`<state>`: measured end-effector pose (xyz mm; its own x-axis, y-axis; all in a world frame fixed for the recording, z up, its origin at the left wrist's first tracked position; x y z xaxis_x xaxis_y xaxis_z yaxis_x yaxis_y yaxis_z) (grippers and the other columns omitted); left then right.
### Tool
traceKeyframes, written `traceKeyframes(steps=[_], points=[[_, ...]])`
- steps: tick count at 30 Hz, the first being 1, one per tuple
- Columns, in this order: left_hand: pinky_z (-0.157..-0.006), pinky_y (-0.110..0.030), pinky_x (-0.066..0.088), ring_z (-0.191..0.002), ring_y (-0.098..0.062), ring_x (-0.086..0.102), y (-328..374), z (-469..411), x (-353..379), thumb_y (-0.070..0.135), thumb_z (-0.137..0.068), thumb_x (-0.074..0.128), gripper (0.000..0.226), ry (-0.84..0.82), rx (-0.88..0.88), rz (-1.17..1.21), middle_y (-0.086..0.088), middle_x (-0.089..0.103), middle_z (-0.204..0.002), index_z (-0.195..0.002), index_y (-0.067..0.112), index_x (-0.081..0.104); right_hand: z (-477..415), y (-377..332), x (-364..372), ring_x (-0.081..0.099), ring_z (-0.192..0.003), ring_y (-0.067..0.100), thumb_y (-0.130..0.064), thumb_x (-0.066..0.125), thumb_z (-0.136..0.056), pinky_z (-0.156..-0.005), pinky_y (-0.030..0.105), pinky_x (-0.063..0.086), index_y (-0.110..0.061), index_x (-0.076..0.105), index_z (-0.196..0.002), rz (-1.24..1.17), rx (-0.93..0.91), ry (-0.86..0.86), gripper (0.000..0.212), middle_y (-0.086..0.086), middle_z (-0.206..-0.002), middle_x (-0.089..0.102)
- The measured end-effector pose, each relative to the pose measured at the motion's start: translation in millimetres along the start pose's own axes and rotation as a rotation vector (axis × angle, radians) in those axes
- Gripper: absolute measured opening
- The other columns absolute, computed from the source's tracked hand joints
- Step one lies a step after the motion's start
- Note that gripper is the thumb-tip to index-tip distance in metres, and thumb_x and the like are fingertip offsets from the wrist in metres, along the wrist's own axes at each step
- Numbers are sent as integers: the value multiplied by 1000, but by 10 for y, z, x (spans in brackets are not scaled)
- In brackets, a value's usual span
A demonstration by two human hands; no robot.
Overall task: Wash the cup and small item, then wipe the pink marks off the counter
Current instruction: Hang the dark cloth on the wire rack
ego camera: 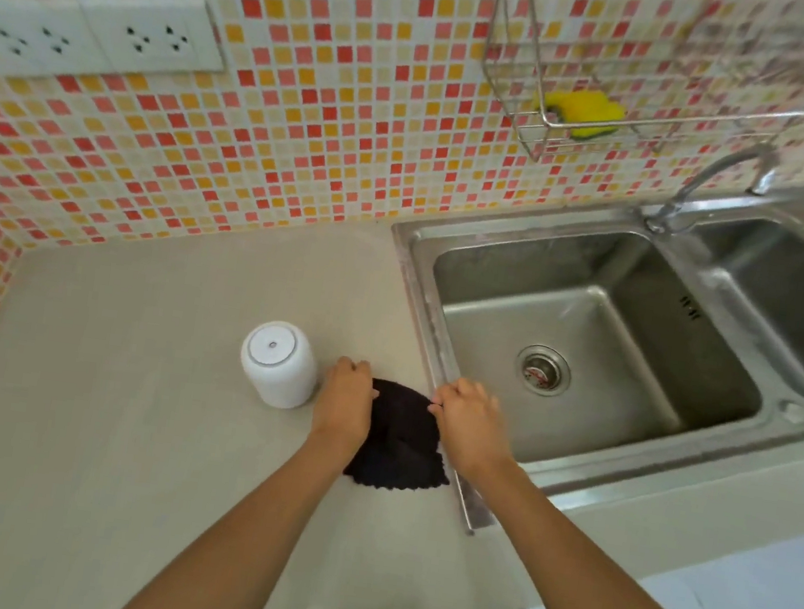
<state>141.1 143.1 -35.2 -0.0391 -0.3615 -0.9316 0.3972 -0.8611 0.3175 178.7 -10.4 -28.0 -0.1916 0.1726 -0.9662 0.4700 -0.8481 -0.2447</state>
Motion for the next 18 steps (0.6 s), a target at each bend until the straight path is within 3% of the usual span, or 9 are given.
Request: traceKeyframes(steps=[3, 8, 14, 18], points=[[-81, -33, 48, -98, -24, 53, 20, -17, -110, 19, -97, 52, 14, 15, 4, -76, -10, 59, -107, -101, 10, 61, 30, 25, -50, 51, -100, 19, -30, 41, -101, -85, 32, 37, -18, 58, -108, -46, -6, -9, 21, 2, -112, 60], [-82, -31, 41, -103, -19, 44, 380, -18, -630, 29, -96, 52, 19, 139, 152, 52, 1, 61, -103, -104, 21, 68, -46, 332, -614, 51, -92, 19, -29, 43, -100, -73, 31, 30, -22, 53, -91, -191, 19, 108, 15, -4, -95, 60], [-81, -30, 38, -98, -21, 46, 1318, -142, -1020, 36, -95, 53, 22, 269, 237, -44, 2, 68, -101, -103, 25, 70, -287, 983, -1470, 52, -93, 21, -26, 49, -97, -79, 33, 37, -19, 56, -93, -176, -40, 210, 11, 0, -97, 61], [-83, -29, 37, -99, -19, 48, 2082, -298, -1447, 33, -93, 56, 20, 462, 303, 28, 3, 68, -103, -104, 25, 71, -482, 1446, -2329, 49, -89, 14, -27, 49, -98, -77, 30, 39, -20, 57, -94, -170, -101, 337, 11, -5, -95, 58]])
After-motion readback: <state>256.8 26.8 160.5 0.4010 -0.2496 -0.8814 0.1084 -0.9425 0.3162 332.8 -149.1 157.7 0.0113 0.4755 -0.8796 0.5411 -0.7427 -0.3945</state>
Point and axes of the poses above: each hand's wrist, its own z-axis away from the middle knuckle, its own x-axis out of the palm, y = z × x, the point moved 9 cm from there along -z, towards the middle knuckle
